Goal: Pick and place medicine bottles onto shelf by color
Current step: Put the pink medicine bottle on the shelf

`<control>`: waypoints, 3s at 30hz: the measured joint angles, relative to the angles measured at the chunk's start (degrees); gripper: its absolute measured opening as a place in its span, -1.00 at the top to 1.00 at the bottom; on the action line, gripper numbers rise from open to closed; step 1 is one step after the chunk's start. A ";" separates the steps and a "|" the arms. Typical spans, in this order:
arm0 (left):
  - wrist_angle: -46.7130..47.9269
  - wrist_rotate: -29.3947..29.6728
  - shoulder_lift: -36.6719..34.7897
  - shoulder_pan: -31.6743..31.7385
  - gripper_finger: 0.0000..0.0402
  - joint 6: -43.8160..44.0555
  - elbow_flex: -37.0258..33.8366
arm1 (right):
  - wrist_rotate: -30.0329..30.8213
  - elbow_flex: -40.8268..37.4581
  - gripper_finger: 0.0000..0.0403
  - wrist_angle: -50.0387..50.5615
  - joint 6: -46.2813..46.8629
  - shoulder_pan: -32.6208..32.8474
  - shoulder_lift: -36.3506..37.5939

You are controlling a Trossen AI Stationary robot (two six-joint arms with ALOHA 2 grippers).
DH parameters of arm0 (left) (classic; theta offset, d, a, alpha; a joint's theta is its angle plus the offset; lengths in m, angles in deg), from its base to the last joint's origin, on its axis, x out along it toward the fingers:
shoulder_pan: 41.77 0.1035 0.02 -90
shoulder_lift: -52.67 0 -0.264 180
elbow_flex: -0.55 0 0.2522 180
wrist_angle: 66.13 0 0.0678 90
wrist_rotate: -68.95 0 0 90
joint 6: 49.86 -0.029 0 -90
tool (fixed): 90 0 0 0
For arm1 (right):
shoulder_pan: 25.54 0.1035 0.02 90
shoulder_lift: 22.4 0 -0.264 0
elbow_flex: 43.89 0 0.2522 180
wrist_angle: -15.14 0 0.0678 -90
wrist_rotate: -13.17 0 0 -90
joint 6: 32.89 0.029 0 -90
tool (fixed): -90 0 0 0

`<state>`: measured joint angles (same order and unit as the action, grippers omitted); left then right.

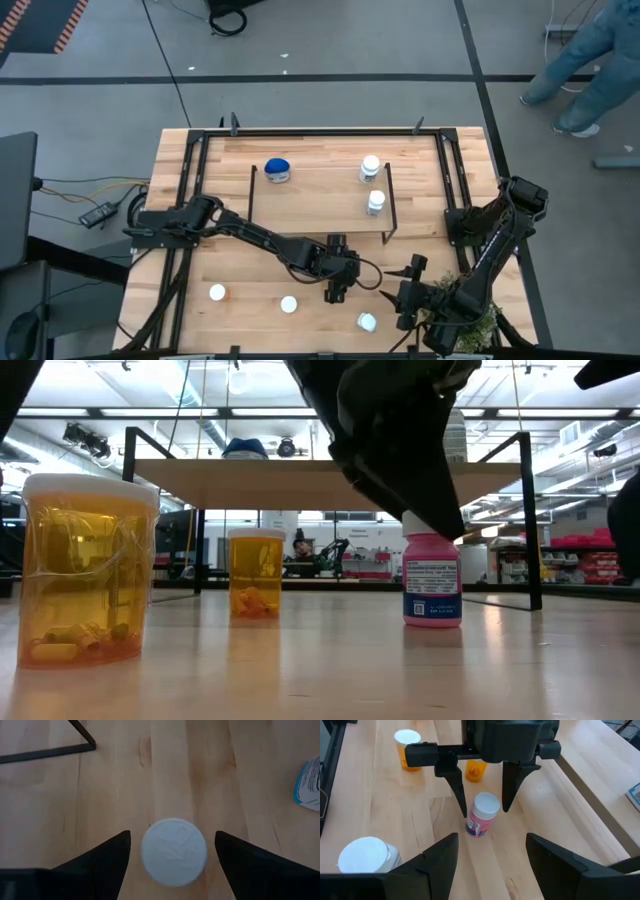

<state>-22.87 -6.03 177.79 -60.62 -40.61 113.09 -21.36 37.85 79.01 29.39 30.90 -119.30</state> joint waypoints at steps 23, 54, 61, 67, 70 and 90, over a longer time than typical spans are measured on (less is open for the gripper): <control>3.33 -0.06 -0.57 -0.13 0.14 0.28 -0.04 | -0.03 0.00 -0.20 0.01 -0.76 0.00 0.00; 41.66 13.95 -28.23 -2.85 0.06 20.02 -0.02 | 1.45 0.00 -0.20 0.05 -2.40 -0.09 0.00; 52.35 21.39 -30.72 2.28 0.08 28.33 -0.61 | 1.52 0.00 -0.20 -0.06 -2.38 -0.66 0.00; 51.74 16.61 -32.20 7.85 0.09 28.68 -4.79 | 1.50 -0.01 -0.20 -0.12 -2.23 -0.82 0.00; 49.97 15.14 -32.77 9.52 0.05 27.79 -7.67 | 1.50 -0.01 -0.20 -0.15 -2.23 -0.69 -0.01; 40.59 11.36 -39.86 10.97 0.01 28.02 -15.05 | 1.51 0.01 -0.20 0.49 -2.83 -1.33 -0.02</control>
<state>17.72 5.33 137.94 -49.66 -12.59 98.04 -19.84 37.86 79.51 26.56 29.57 -119.32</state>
